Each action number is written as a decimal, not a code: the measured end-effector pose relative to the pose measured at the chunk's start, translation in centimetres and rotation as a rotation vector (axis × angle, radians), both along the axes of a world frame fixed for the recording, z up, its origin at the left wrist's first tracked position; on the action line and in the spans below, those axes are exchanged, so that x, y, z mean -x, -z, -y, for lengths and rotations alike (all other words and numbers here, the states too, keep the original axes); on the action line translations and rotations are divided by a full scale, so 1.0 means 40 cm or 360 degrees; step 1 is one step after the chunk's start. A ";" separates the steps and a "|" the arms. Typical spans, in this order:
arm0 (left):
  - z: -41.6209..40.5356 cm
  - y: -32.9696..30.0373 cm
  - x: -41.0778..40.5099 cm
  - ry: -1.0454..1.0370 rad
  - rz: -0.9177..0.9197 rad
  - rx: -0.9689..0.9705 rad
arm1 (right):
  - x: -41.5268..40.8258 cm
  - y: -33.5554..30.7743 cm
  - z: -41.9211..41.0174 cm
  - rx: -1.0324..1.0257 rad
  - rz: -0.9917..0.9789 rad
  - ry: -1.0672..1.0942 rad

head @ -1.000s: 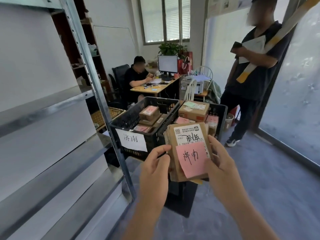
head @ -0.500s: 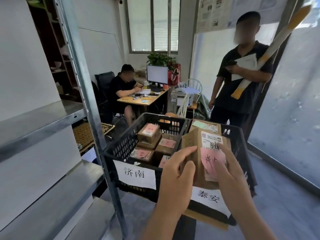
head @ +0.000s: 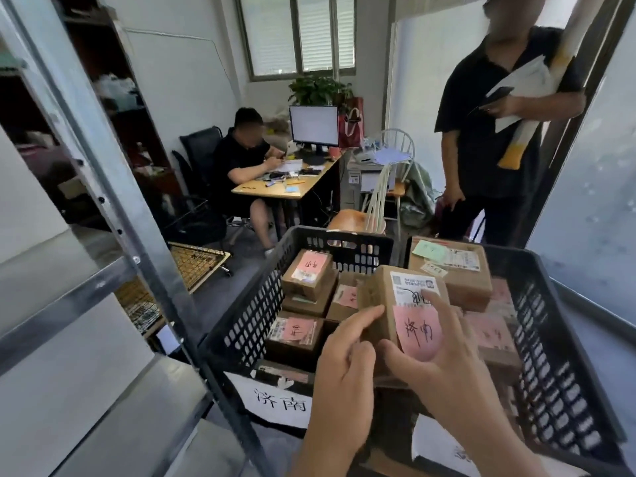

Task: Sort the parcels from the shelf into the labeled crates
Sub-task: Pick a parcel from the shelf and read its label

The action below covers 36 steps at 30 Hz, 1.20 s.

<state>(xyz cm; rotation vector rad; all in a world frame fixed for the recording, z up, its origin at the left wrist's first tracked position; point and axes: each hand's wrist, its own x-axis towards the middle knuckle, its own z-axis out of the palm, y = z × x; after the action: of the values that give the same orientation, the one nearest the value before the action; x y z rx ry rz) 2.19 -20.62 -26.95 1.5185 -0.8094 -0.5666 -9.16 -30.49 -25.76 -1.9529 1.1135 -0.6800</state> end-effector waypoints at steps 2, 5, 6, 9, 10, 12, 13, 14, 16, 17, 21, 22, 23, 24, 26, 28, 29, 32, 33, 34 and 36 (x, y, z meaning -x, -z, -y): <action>0.035 -0.005 -0.060 -0.0044 0.0066 -0.0050 | -0.068 0.008 0.053 0.0033 0.0038 -0.0041; 0.097 -0.027 -0.163 -0.0090 0.0026 -0.0080 | -0.184 0.002 0.135 0.0012 0.0085 -0.0140; 0.116 -0.039 -0.195 -0.0091 -0.0010 -0.0081 | -0.221 -0.003 0.158 0.0011 0.0124 -0.0166; 0.164 -0.061 -0.286 -0.0221 0.0056 -0.0096 | -0.320 -0.002 0.214 -0.0008 0.0182 -0.0223; 0.175 -0.064 -0.311 -0.0278 0.0138 -0.0114 | -0.343 0.003 0.226 -0.0006 0.0186 -0.0231; 0.191 -0.061 -0.355 -0.0372 0.0280 -0.0204 | -0.382 0.019 0.250 0.0014 0.0178 -0.0241; 0.196 -0.055 -0.377 -0.0400 0.0334 -0.0267 | -0.399 0.030 0.261 0.0011 0.0160 -0.0236; 0.201 -0.049 -0.399 -0.0420 0.0376 -0.0329 | -0.415 0.039 0.273 -0.0005 0.0136 -0.0225; 0.211 -0.033 -0.446 -0.0451 0.0459 -0.0398 | -0.448 0.060 0.297 -0.0033 0.0090 -0.0198; 0.217 -0.021 -0.474 -0.0458 0.0486 -0.0419 | -0.464 0.069 0.309 -0.0050 0.0069 -0.0183; 0.245 0.029 -0.590 -0.0505 0.0560 -0.0530 | -0.532 0.106 0.349 -0.0075 0.0011 -0.0132; 0.251 0.038 -0.618 -0.0517 0.0589 -0.0566 | -0.550 0.116 0.358 -0.0075 -0.0010 -0.0103; 0.257 0.044 -0.645 -0.0523 0.0612 -0.0603 | -0.567 0.125 0.366 -0.0076 -0.0036 -0.0066; 0.264 0.050 -0.671 -0.0530 0.0622 -0.0636 | -0.584 0.133 0.373 -0.0075 -0.0068 -0.0027; 0.280 0.061 -0.720 -0.0527 0.0621 -0.0696 | -0.618 0.149 0.387 -0.0072 -0.0138 0.0048; 0.298 0.073 -0.761 -0.0500 0.0594 -0.0758 | -0.652 0.167 0.406 -0.0082 -0.0195 0.0128; 0.308 0.081 -0.781 -0.0490 0.0582 -0.0786 | -0.669 0.178 0.417 -0.0089 -0.0221 0.0173; 0.330 0.111 -0.836 -0.0457 0.0578 -0.0906 | -0.717 0.214 0.451 -0.0108 -0.0320 0.0291; 0.335 0.121 -0.852 -0.0438 0.0564 -0.0945 | -0.733 0.227 0.462 -0.0113 -0.0354 0.0325; 0.340 0.132 -0.865 -0.0416 0.0531 -0.0983 | -0.747 0.240 0.471 -0.0121 -0.0387 0.0360; 0.349 0.152 -0.886 -0.0348 0.0452 -0.1032 | -0.772 0.265 0.486 -0.0137 -0.0456 0.0412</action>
<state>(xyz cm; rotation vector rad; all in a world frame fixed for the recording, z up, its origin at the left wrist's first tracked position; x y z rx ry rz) 37.62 -34.57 -33.01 2.2920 -0.6887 -0.4766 21.73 -49.92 -36.35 -1.8904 1.5647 -0.4838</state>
